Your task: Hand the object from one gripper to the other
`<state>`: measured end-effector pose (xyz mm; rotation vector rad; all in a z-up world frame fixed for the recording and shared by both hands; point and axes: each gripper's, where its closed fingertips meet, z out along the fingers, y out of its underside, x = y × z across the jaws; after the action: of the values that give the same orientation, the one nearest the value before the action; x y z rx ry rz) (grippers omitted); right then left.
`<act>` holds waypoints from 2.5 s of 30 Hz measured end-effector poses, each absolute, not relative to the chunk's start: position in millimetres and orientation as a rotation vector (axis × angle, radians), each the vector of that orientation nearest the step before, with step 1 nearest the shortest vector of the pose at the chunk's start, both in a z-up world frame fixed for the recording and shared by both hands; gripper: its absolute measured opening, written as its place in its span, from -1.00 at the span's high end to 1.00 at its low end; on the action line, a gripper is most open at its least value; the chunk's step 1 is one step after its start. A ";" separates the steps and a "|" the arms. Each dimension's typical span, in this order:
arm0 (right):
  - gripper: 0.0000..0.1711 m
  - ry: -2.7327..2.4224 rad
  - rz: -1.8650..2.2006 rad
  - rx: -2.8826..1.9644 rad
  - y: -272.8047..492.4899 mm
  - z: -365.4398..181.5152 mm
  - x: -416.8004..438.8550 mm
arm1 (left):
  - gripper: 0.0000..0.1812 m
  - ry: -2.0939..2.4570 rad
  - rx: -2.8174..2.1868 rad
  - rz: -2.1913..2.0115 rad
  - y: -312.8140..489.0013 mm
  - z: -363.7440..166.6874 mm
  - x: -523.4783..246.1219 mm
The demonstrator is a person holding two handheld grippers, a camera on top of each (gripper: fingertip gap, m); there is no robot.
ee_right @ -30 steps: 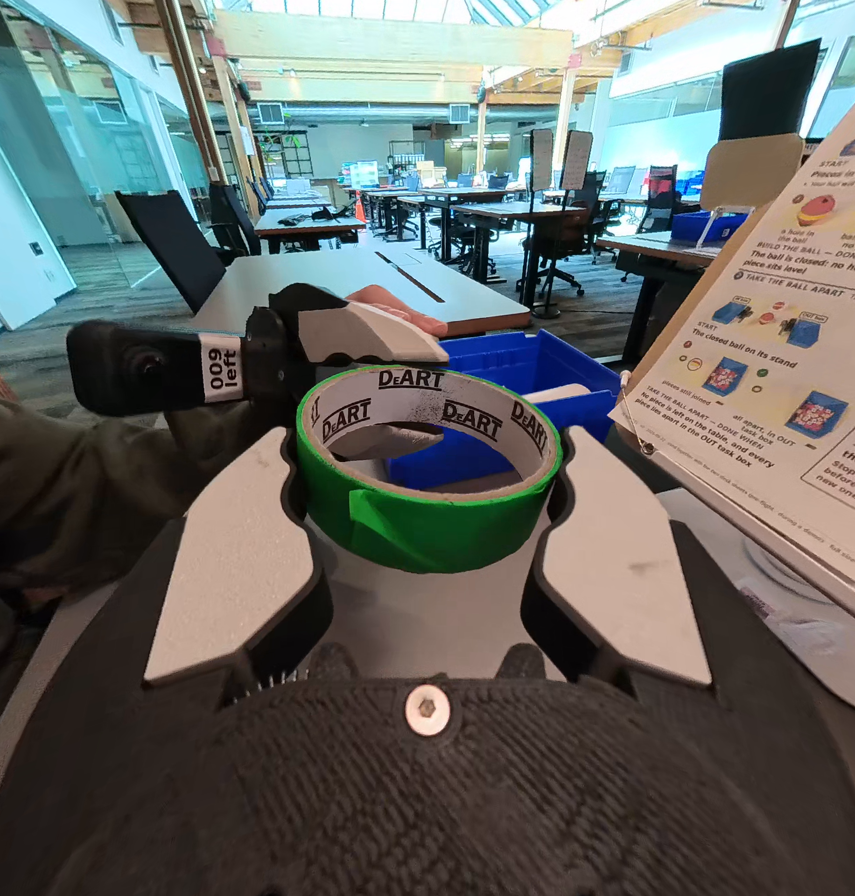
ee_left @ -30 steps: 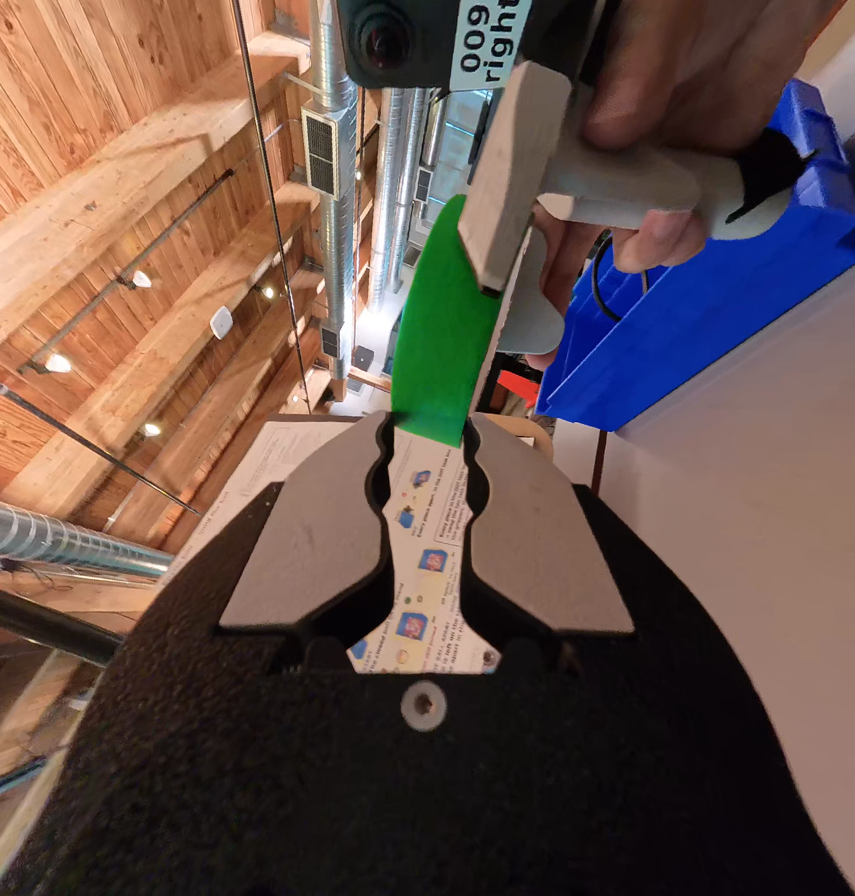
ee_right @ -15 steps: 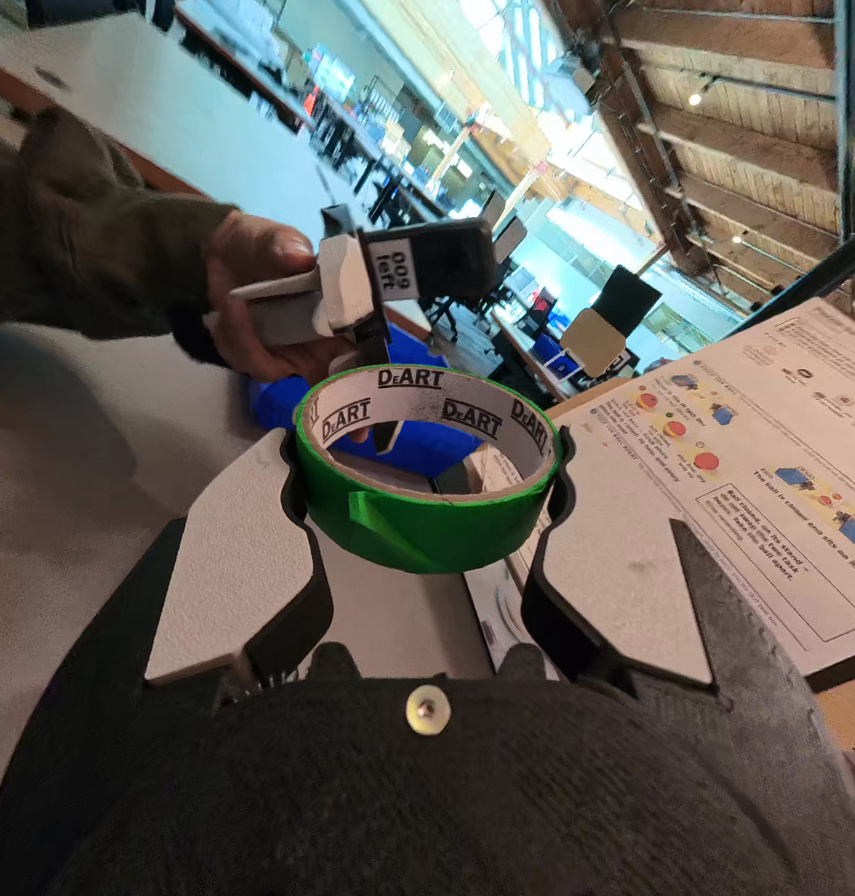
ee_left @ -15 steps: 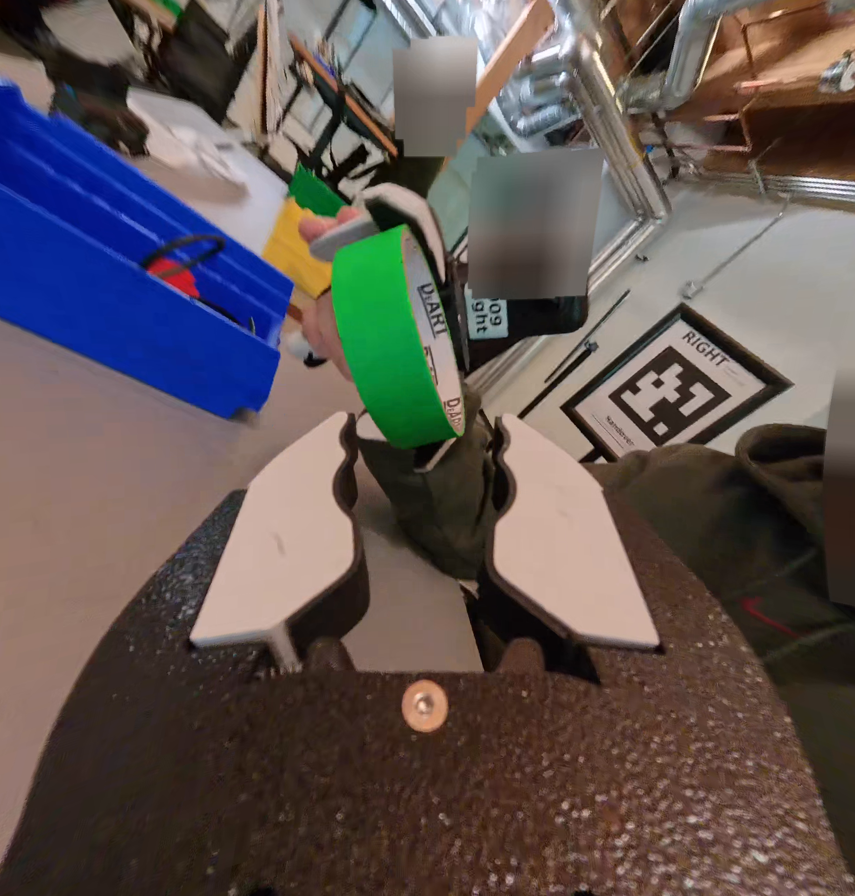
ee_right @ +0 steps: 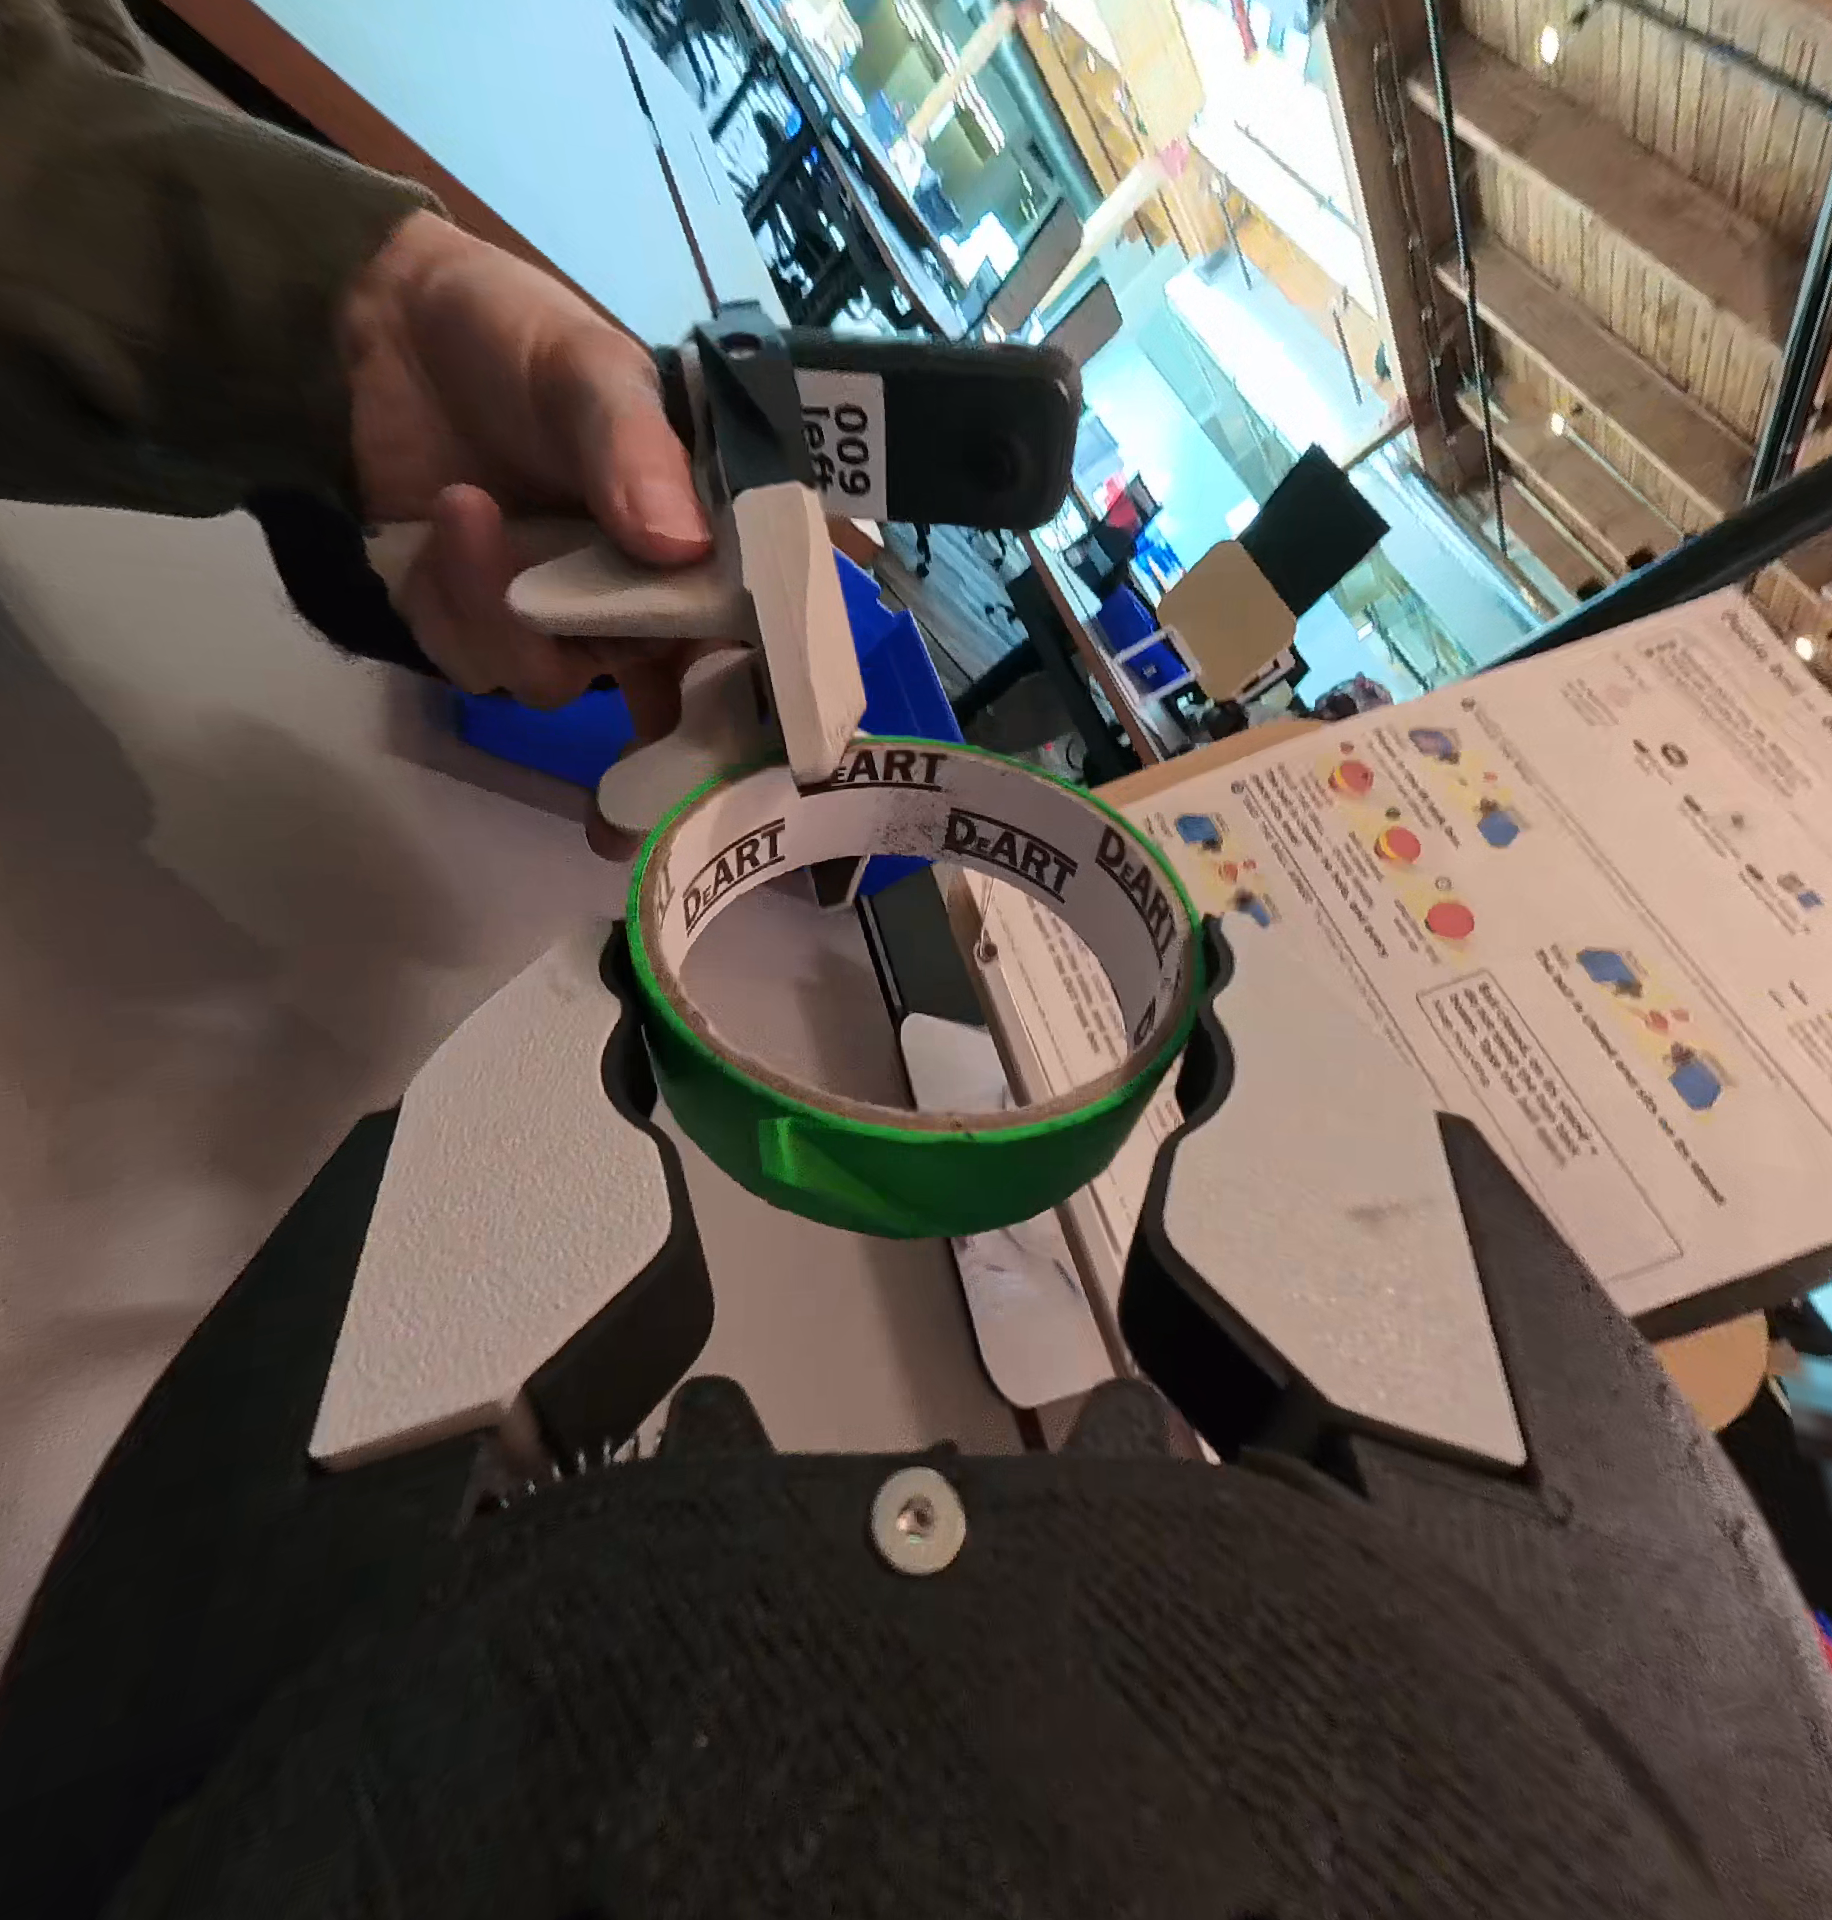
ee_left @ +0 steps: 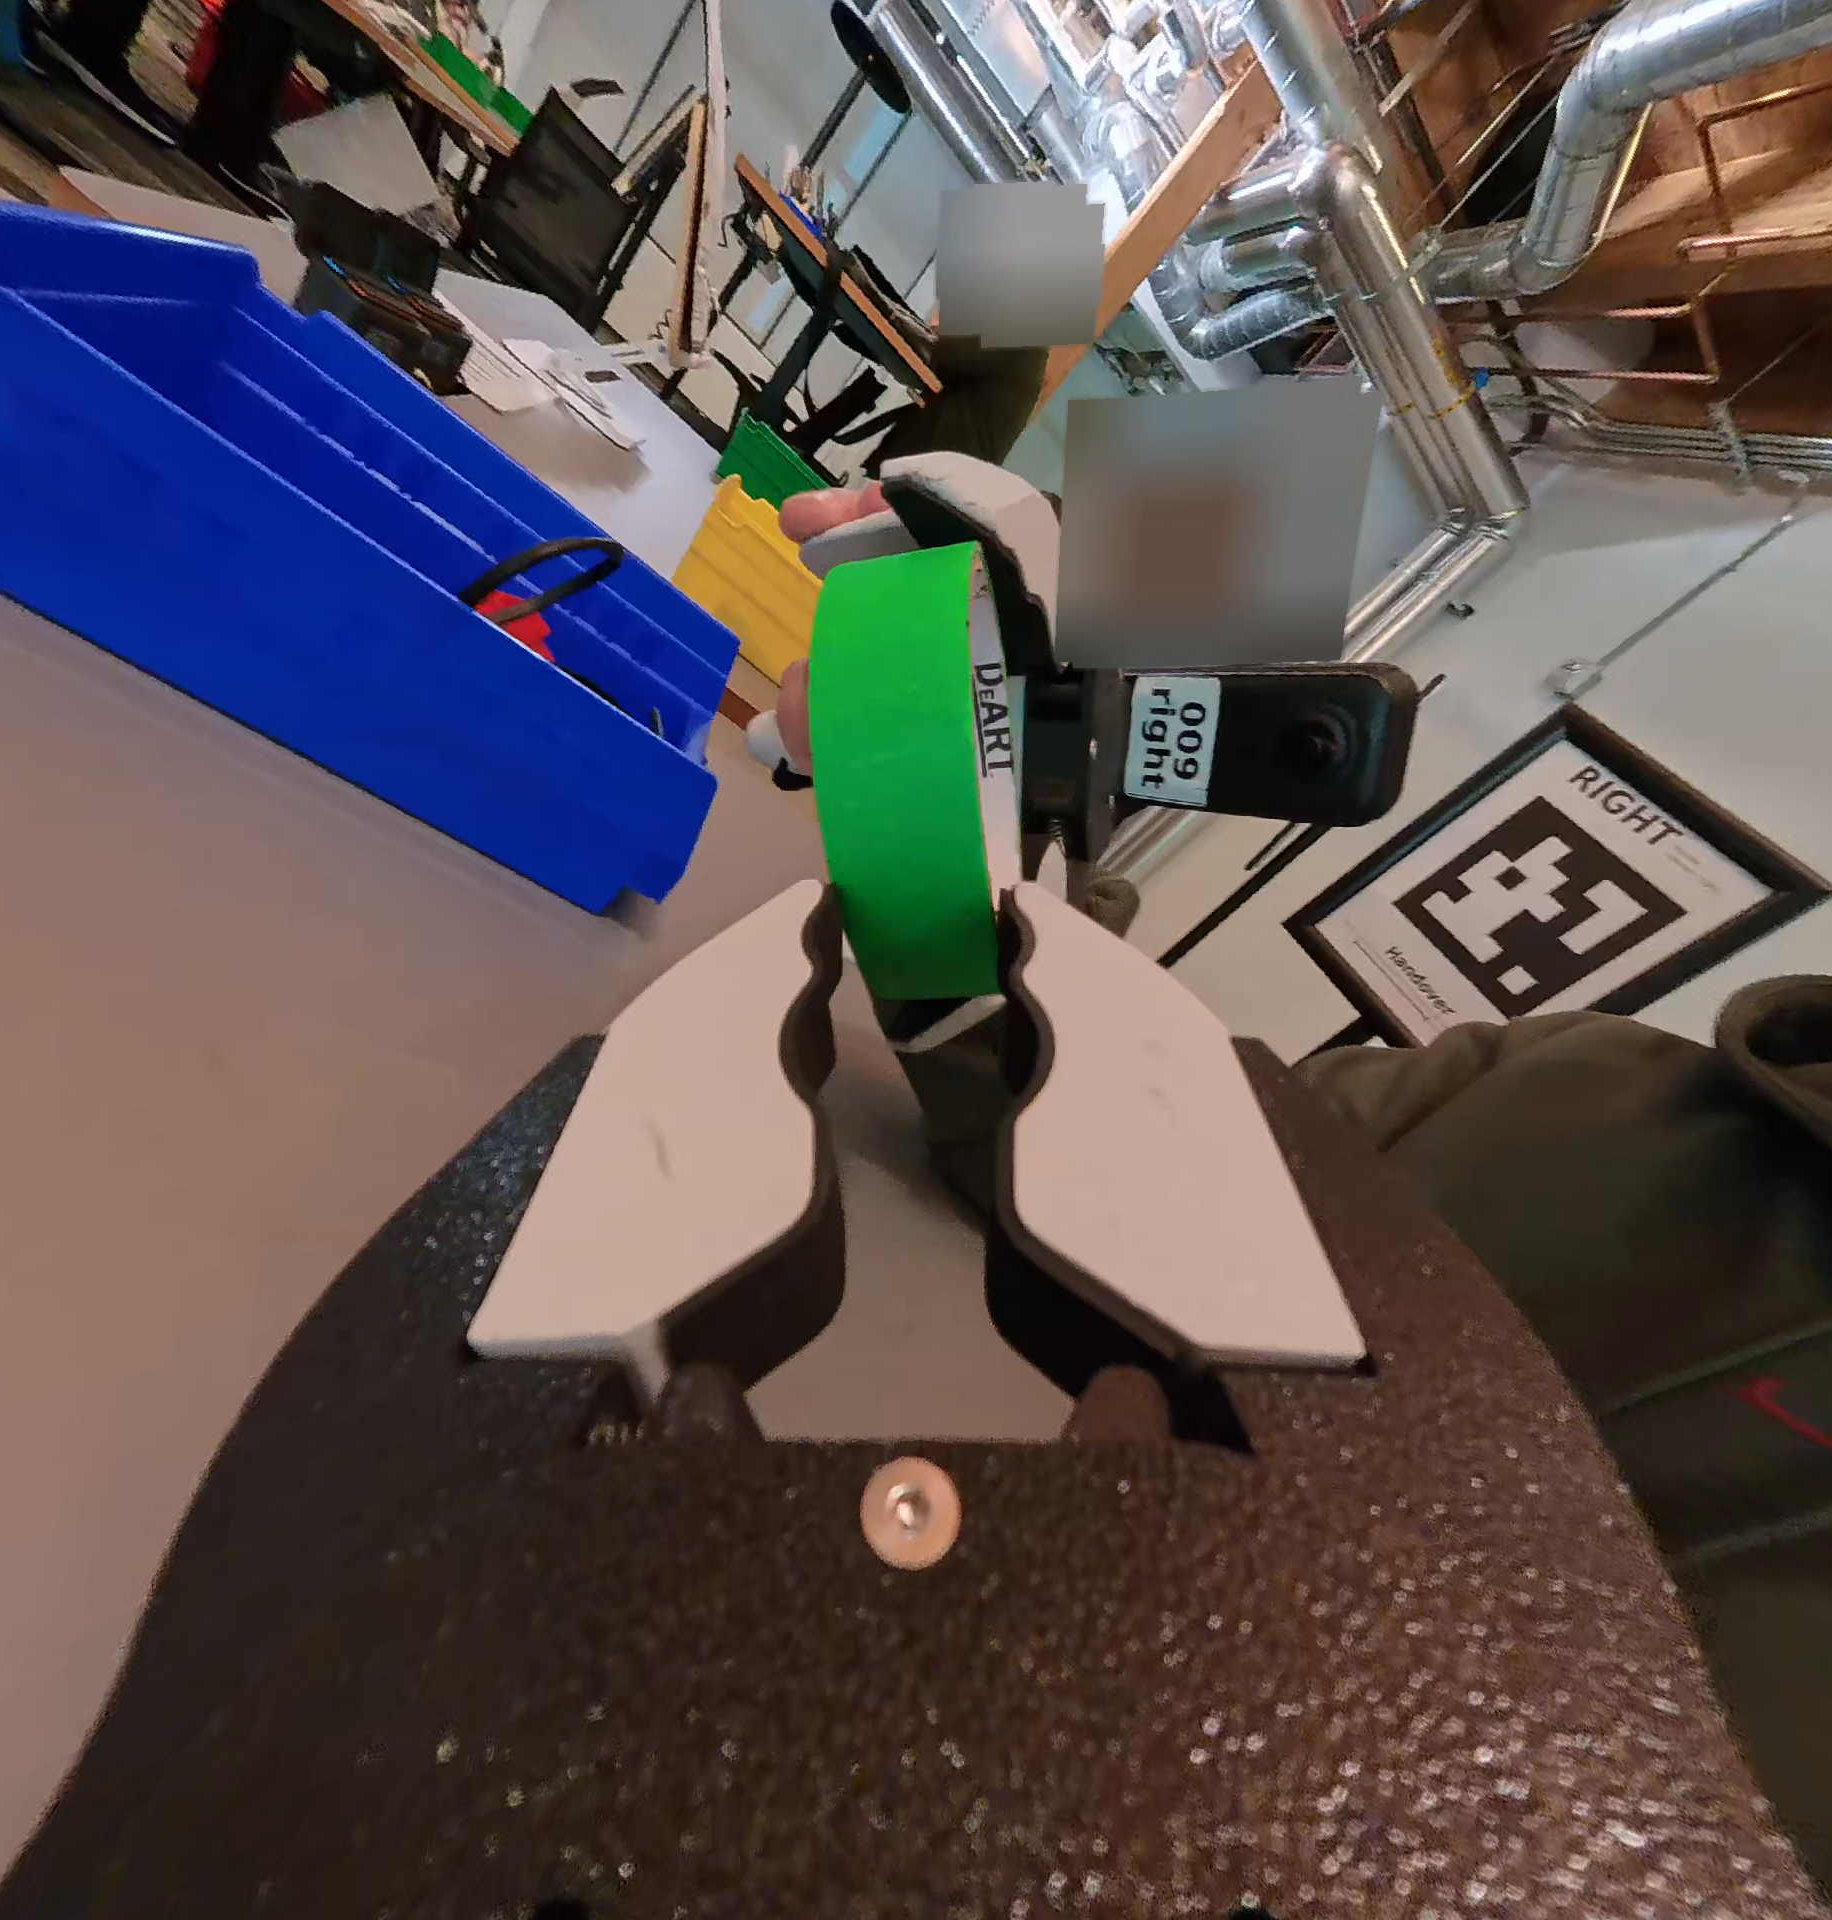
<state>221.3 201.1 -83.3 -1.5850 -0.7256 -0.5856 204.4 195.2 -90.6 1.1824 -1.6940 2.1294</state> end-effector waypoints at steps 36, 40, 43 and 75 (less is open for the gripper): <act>0.67 0.154 0.548 -1.596 200.8 -71.2 241.8 | 0.06 -3.521 0.797 2.318 236.1 -63.7 206.3; 0.67 0.186 0.733 -1.536 203.0 -66.9 231.4 | -0.17 -3.883 0.534 2.124 221.7 -73.3 216.9; 0.67 0.140 0.857 -1.522 202.6 -63.1 214.2 | -0.21 -4.070 0.495 2.020 222.3 -73.8 224.1; 0.67 -0.854 -0.533 -1.499 208.2 -84.2 185.6 | -0.11 -2.137 0.996 2.029 197.6 -93.0 176.0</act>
<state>185.6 208.2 -84.2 -1.4991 -0.8542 -0.5332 176.0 197.6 -93.0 0.9959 -2.1366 2.0293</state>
